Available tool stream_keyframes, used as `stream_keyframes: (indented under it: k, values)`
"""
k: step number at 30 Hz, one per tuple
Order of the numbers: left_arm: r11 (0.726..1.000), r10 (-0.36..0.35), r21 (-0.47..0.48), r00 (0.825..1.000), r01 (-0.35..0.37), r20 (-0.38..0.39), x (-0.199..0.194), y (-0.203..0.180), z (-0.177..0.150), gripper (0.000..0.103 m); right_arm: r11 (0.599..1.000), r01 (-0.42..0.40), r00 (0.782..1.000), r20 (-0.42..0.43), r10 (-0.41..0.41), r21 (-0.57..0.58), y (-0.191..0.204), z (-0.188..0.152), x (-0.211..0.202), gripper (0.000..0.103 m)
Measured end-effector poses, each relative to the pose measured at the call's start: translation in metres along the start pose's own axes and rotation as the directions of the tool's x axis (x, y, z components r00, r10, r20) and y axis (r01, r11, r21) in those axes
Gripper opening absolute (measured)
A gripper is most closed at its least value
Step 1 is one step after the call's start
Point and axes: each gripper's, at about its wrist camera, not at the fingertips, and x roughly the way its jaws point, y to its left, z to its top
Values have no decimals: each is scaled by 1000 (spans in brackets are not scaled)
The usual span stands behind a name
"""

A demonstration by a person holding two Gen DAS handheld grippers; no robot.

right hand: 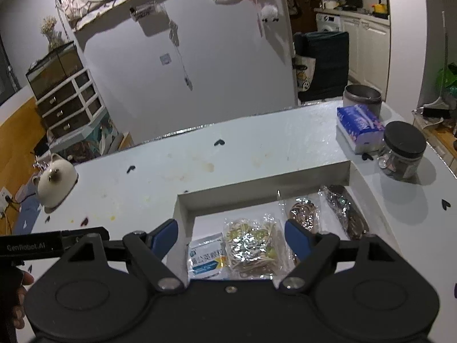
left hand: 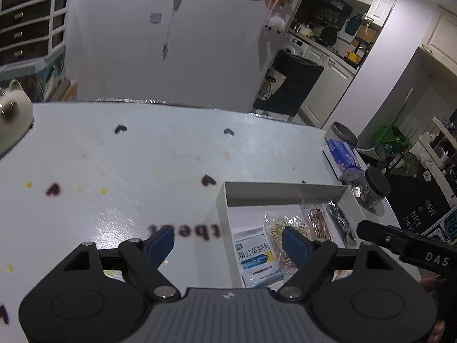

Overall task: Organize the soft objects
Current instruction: 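Open both tools and pull them back from the box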

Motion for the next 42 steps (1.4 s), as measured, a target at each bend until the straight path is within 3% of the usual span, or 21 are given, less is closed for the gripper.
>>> stream_keyframes:
  k: [7,13,20,29,42]
  values:
    - [1000,17,17,997,-19,79,-31,-7,-1,103,998,9,996,94,-2,-70,10,0,-35,86]
    - [997,47,54,989,-56,142,-60,-33,-13,103,990,29,989,151,-8,-139,-1,-2,-68,92]
    - [991,91,83,976,-109,196,-88,-70,-48,103,980,42,982,188,-5,-194,-28,-16,-107,102]
    - [987,122,71,966,-142,230,-109,-108,-98,103,976,26,981,194,16,-214,-61,-43,-143,103]
    - [985,136,71,963,-156,232,-131,-135,-151,103,973,39,981,194,6,-229,-87,-81,-180,103]
